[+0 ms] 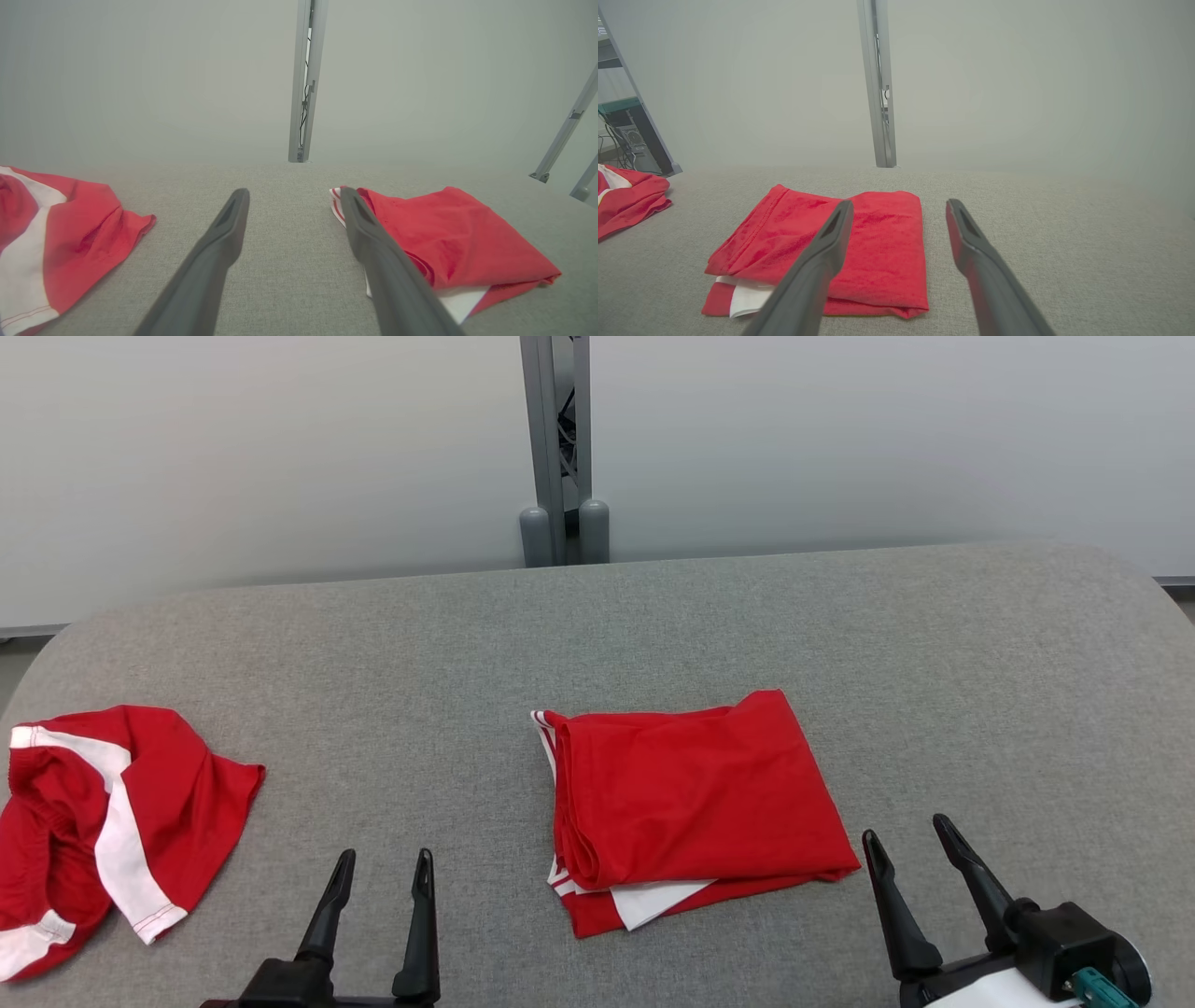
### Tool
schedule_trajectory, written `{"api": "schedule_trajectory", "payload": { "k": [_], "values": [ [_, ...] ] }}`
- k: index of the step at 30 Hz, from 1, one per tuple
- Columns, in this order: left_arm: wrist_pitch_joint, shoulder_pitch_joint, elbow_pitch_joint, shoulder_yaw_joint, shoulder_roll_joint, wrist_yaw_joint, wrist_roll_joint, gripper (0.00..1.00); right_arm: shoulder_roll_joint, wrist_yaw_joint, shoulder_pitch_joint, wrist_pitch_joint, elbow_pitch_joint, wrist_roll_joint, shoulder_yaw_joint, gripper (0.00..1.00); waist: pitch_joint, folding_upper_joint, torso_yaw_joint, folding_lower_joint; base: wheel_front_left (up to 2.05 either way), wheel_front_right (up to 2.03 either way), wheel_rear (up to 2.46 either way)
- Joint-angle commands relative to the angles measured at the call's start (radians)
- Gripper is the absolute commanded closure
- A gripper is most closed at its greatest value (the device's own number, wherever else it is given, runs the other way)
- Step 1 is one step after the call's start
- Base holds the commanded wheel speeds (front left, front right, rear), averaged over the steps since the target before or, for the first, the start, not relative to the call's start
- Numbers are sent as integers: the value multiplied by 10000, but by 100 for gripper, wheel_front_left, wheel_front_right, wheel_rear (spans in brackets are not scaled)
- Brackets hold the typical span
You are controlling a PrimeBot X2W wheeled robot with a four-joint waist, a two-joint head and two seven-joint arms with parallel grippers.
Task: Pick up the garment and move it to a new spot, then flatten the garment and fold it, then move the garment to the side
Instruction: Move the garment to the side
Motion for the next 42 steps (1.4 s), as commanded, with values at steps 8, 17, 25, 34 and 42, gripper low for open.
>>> {"api": "schedule_trajectory", "payload": {
  "k": [8,17,25,34,42],
  "values": [
    [-32,-136,54,-16,38,-17,33,0,-12,-3,-281,-60,160,199,-75,0,74,-1,74,0,0,0,0],
    [-32,-414,37,-154,36,-146,-305,0,-288,-3,-1854,-42,2107,2928,707,0,412,-1,155,0,0,0,0],
    [-32,-854,78,-188,35,-299,-219,0,-1698,-2,-3960,735,3979,6889,2417,0,1084,-1,579,0,0,0,0],
    [-32,-1271,99,-302,38,-354,-161,0,-2653,-2,-5203,1659,5178,8505,4055,0,1784,-1,950,0,0,0,0],
    [-32,-1493,124,-461,36,-311,-174,0,-2825,-3,-5704,1928,5729,9301,5333,0,2153,-1,1109,0,0,0,0]
  ]
}}
